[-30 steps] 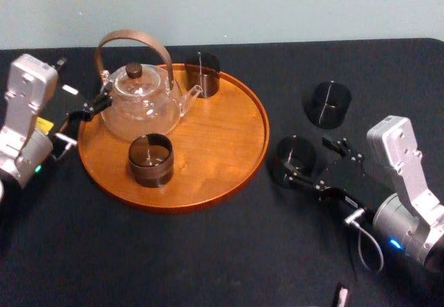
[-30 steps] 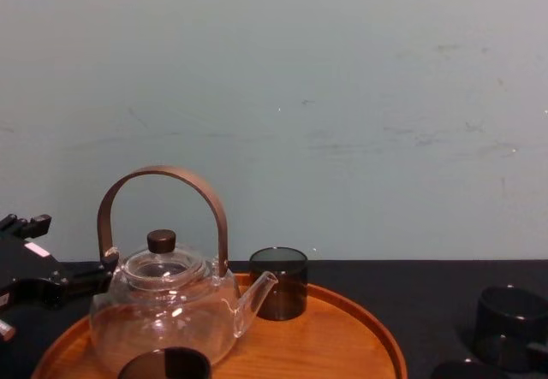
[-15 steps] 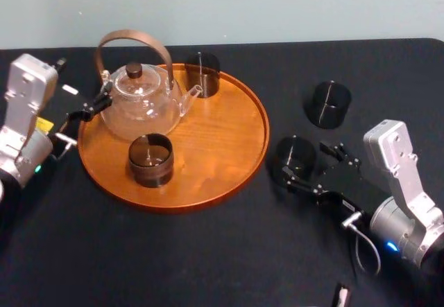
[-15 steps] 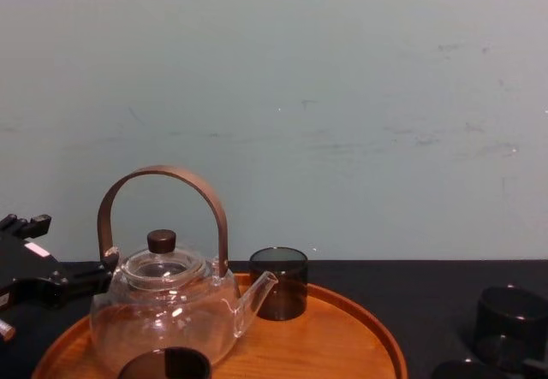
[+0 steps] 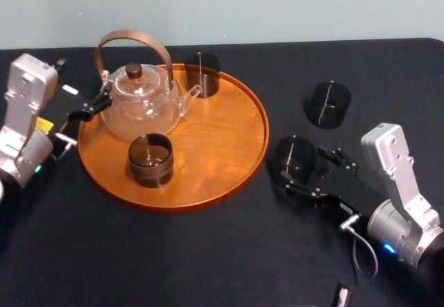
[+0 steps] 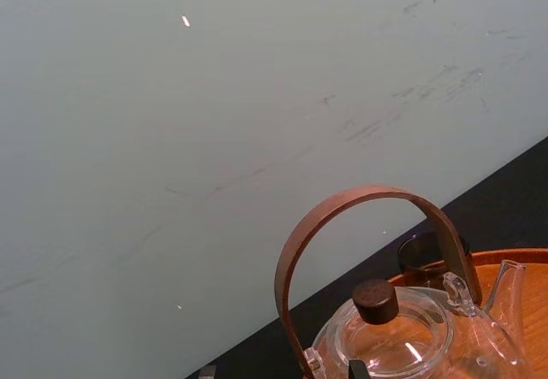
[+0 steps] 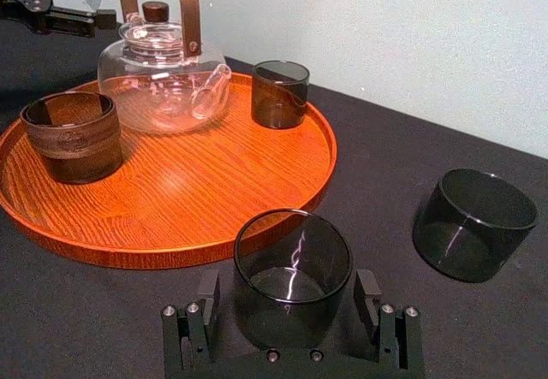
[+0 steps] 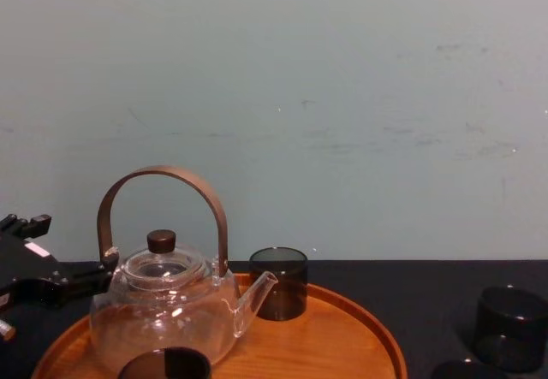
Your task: Pick up the glass from the table and place it on the tray.
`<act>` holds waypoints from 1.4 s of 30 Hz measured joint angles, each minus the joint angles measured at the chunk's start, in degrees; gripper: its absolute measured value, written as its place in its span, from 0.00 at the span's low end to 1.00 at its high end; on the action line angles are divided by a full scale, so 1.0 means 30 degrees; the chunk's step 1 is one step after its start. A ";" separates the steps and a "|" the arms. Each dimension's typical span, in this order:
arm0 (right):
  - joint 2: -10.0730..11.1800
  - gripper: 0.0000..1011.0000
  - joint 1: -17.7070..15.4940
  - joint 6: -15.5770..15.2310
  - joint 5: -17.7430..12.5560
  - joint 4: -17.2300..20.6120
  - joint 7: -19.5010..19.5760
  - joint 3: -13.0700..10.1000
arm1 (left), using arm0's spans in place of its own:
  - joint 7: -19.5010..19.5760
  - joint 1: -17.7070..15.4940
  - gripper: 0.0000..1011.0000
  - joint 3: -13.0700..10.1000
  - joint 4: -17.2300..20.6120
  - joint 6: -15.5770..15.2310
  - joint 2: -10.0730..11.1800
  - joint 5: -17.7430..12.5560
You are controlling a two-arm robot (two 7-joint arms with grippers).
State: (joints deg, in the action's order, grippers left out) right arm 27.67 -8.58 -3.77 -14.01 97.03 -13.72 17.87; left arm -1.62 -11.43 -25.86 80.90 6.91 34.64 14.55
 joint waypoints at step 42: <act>-0.2139 0.99 0.2746 0.0531 0.1917 -0.3748 -0.1931 0.0223 | -0.0001 0.0000 0.99 -0.0001 0.0002 0.0000 0.0000 0.0000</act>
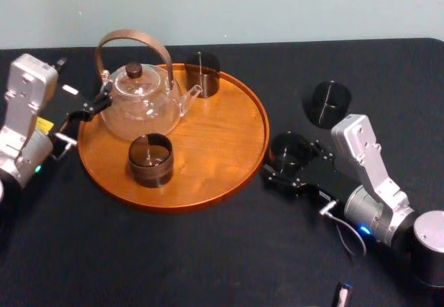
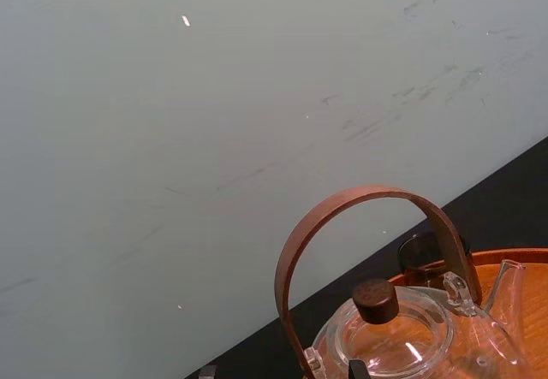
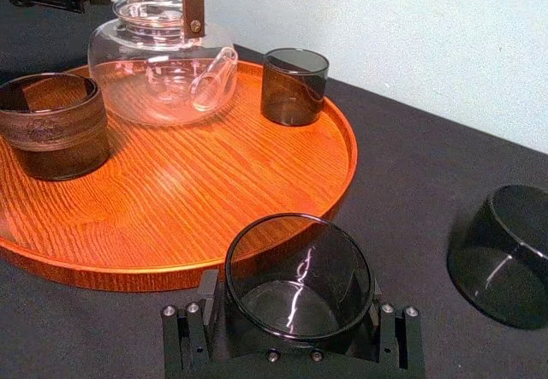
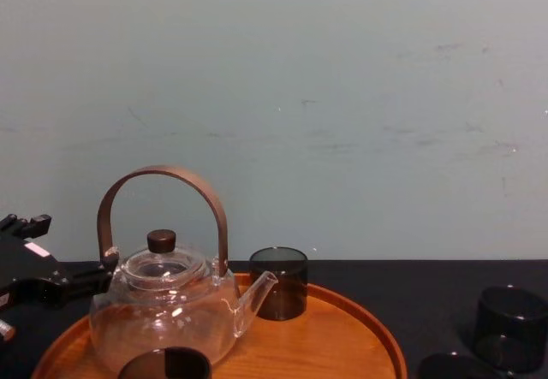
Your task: Pick up the glass from the table and place it on the tray.
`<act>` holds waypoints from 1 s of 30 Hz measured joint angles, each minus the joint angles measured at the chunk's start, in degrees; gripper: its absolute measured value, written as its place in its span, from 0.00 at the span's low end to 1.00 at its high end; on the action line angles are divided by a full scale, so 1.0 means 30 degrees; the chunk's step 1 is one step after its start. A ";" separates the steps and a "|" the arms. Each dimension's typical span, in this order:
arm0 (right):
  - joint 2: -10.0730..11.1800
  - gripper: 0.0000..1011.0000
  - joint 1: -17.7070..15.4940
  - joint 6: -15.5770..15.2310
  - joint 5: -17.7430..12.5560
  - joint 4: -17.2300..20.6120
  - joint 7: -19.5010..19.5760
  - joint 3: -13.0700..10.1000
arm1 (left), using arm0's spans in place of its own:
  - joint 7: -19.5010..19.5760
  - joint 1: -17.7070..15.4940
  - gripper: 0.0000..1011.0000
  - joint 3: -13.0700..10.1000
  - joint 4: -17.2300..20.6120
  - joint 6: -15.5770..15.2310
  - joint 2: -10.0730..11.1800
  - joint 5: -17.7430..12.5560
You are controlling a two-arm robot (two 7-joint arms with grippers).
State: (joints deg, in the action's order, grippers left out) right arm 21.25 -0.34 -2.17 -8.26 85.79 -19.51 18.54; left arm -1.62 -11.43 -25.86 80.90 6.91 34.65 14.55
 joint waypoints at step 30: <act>0.0054 0.91 -0.0070 0.0096 -0.0132 0.0082 -0.0088 -0.0086 | 0.0001 0.0000 0.99 0.0000 -0.0001 0.0000 0.0000 0.0000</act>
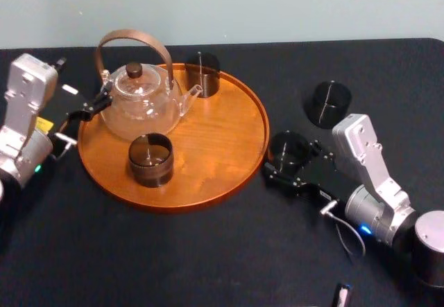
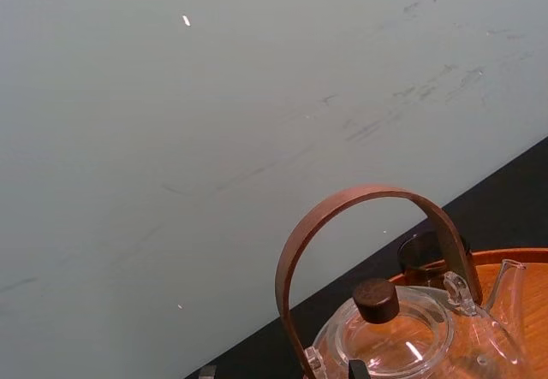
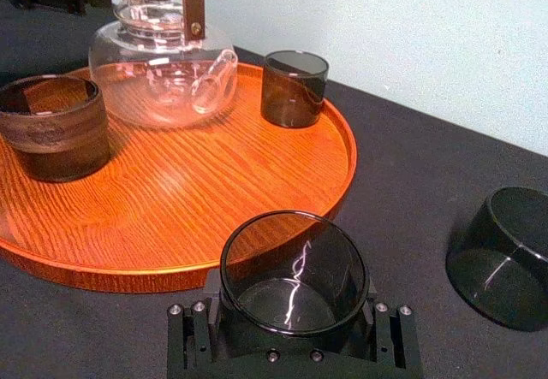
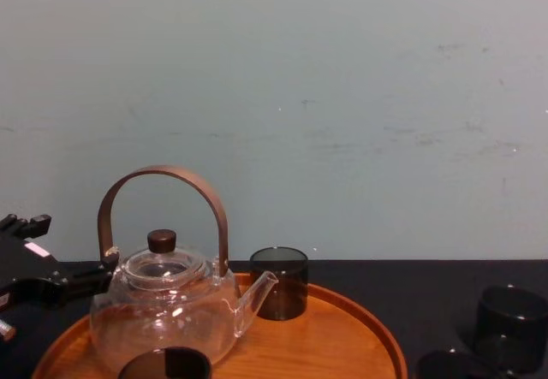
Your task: Pick up the glass from the table and place it on the tray.
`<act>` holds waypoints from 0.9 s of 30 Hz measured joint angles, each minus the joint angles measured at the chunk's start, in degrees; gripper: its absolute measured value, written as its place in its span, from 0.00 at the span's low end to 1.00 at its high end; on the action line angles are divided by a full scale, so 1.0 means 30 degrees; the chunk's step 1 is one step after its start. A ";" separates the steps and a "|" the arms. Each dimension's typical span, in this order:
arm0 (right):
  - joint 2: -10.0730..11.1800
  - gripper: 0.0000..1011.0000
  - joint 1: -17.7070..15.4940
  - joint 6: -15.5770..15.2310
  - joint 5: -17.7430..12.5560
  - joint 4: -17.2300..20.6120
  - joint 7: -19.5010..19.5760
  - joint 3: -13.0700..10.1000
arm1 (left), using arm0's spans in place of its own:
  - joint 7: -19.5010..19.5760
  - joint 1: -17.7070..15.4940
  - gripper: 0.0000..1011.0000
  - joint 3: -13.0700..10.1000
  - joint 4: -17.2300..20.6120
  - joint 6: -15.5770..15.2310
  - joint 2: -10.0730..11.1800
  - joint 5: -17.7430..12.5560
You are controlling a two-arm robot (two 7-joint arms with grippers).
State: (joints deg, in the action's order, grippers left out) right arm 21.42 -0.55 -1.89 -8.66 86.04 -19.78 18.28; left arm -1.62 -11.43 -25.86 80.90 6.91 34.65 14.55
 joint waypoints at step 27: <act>-0.0141 0.91 0.1327 -0.1002 0.0426 0.1690 -0.0641 0.1170 | 0.0000 0.0000 0.99 0.0001 0.0000 0.0000 0.0000 0.0000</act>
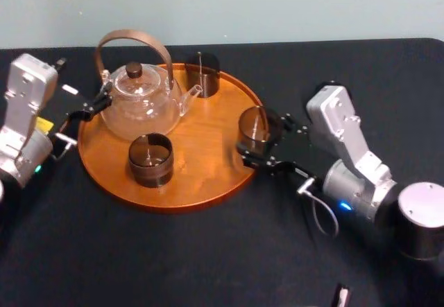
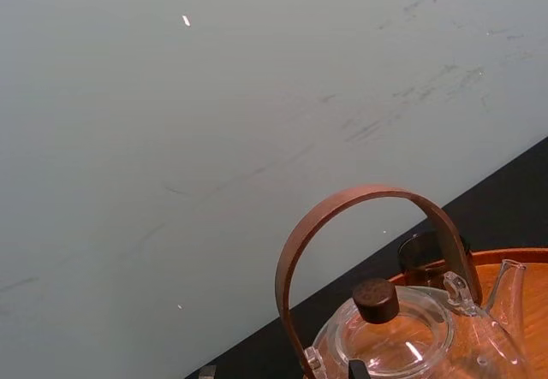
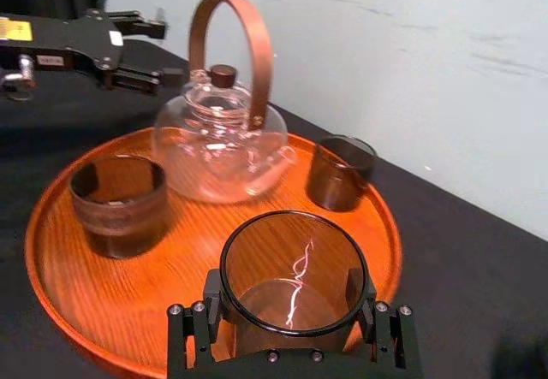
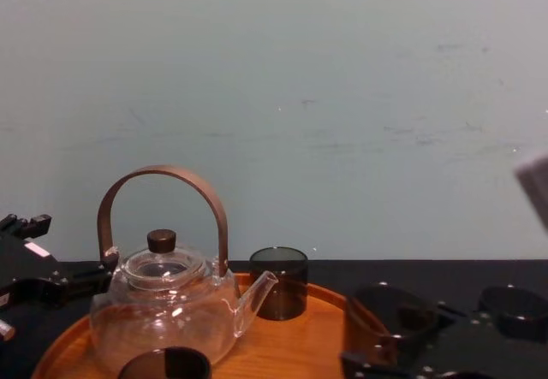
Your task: Pick up the glass from the table and place it on the tray.
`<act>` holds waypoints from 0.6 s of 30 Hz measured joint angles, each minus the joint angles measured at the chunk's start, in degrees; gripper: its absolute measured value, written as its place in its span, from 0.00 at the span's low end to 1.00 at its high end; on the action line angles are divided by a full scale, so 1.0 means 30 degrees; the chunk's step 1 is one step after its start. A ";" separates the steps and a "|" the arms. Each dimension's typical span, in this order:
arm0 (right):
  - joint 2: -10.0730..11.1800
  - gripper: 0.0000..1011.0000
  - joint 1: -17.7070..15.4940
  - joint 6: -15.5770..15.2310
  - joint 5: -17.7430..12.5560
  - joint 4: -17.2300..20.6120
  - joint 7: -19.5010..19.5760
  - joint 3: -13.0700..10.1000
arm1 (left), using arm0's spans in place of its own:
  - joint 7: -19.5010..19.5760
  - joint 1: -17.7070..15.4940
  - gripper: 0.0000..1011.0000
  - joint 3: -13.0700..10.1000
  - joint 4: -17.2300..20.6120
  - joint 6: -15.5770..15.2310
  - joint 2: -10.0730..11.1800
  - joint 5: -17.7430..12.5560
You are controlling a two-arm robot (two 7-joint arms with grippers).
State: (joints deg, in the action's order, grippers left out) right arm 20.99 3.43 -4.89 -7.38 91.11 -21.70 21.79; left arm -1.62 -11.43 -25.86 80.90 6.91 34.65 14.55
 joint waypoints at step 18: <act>-0.1621 0.91 0.2205 0.0626 0.0567 -0.2463 -0.0484 0.1845 | 0.0000 0.0000 0.99 -0.0001 -0.0001 0.0000 0.0000 0.0000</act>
State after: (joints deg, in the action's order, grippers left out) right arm 16.13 10.04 -3.01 -5.68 83.71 -23.15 27.32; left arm -1.62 -11.43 -25.86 80.90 6.91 34.65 14.55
